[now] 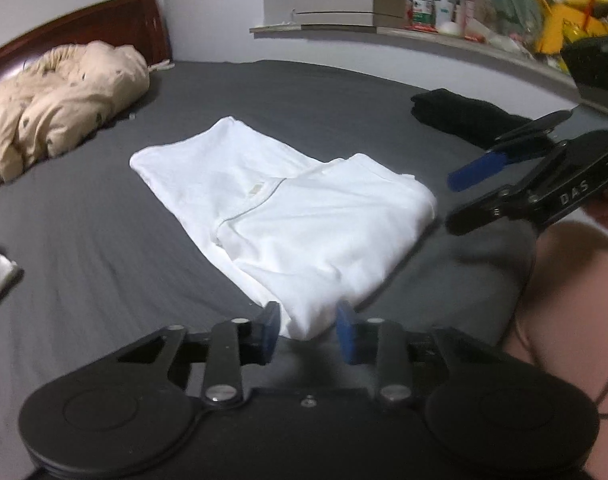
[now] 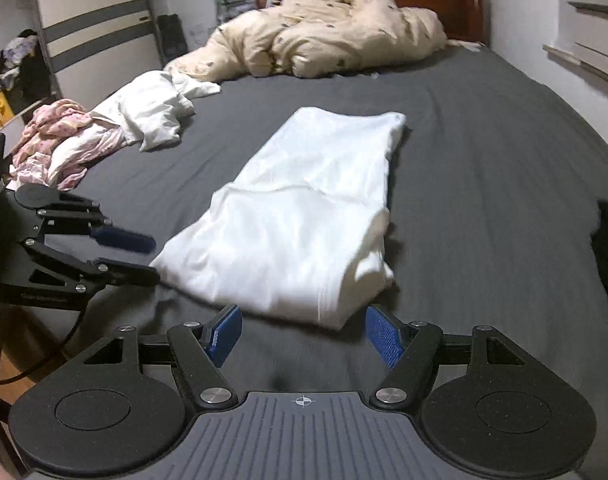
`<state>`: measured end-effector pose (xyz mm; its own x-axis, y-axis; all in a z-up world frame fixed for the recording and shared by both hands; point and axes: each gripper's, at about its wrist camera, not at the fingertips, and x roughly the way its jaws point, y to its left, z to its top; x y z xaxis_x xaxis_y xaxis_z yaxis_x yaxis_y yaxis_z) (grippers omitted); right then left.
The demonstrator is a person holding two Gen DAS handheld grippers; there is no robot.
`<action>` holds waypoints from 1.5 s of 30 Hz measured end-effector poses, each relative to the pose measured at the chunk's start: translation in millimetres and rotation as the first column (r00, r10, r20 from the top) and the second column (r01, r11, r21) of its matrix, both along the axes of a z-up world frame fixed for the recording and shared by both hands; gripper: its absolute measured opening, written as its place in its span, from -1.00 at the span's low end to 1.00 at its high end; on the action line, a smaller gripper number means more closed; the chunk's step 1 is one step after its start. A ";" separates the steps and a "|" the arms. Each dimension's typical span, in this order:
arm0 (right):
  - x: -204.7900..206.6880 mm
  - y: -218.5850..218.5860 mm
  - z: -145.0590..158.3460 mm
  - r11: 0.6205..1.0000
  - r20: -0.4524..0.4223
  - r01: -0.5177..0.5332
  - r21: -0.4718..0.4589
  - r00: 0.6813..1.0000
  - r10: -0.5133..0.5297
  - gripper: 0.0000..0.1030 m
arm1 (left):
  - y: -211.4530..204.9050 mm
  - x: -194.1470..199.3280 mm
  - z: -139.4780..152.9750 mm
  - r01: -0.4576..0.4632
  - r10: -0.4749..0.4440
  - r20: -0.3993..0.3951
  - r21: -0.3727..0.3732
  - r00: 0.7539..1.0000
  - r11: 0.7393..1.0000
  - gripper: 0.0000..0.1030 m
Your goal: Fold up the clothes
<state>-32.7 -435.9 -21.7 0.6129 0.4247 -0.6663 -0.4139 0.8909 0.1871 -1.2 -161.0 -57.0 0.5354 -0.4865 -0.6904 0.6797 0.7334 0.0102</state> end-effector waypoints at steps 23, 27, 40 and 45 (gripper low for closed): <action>12.3 3.0 -13.0 1.000 -0.058 0.017 -0.007 0.998 -0.017 -0.84 | 14.2 -2.6 -5.6 -0.050 0.045 -0.093 -0.042 0.995 0.998 -0.92; 7.1 -7.0 -4.5 0.995 -0.066 0.087 0.041 0.994 -0.085 -0.76 | 21.2 -7.2 4.0 -0.063 0.059 -0.079 -0.048 0.995 0.997 -0.84; 75.0 22.5 4.7 0.991 0.019 0.131 0.011 0.991 -0.131 0.14 | -26.5 58.4 2.5 -0.126 0.127 0.010 -0.027 0.992 0.992 -0.54; 94.7 29.9 -20.5 0.987 -0.039 0.156 -0.046 0.987 -0.158 0.14 | -27.9 62.7 -18.8 -0.138 0.138 0.006 0.036 0.990 0.990 -0.49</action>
<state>62.0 -405.9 -42.2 0.6402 0.2966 -0.7086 -0.2610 0.9516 0.1625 61.5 -188.9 -75.8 0.5985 -0.3823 -0.7040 0.5717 0.8194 0.0411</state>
